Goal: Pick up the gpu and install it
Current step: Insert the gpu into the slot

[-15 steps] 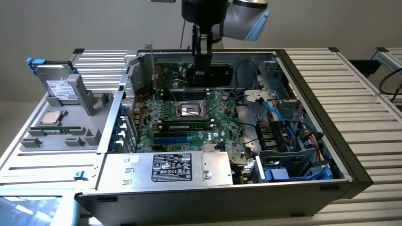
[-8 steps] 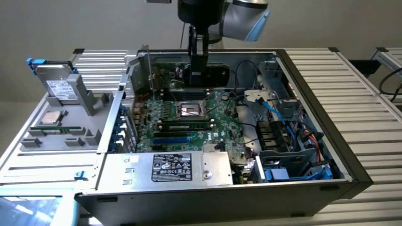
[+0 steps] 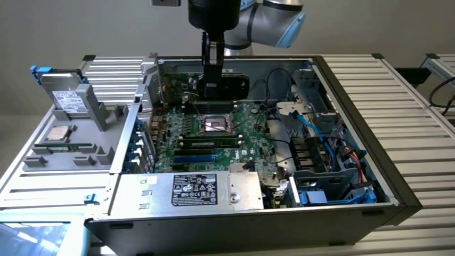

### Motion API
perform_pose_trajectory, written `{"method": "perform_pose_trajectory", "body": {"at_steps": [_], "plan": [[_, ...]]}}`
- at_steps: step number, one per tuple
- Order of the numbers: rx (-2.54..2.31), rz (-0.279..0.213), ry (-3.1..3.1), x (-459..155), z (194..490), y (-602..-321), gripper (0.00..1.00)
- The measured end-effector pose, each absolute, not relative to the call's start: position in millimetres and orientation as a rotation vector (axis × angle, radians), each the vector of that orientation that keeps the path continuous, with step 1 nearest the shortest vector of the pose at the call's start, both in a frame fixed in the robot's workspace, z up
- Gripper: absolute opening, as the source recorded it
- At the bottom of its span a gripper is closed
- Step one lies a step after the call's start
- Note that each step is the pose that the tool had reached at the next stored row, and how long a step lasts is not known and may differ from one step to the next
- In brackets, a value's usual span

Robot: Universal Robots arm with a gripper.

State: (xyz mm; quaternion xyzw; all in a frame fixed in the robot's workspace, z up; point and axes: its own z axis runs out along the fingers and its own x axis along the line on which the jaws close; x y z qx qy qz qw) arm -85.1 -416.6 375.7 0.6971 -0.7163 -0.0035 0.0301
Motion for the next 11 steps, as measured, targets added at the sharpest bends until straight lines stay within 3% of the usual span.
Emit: {"method": "perform_pose_trajectory", "body": {"at_steps": [11], "plan": [[2.16, -0.035, -2.219, -93, 359, -417, 0.29]]}}
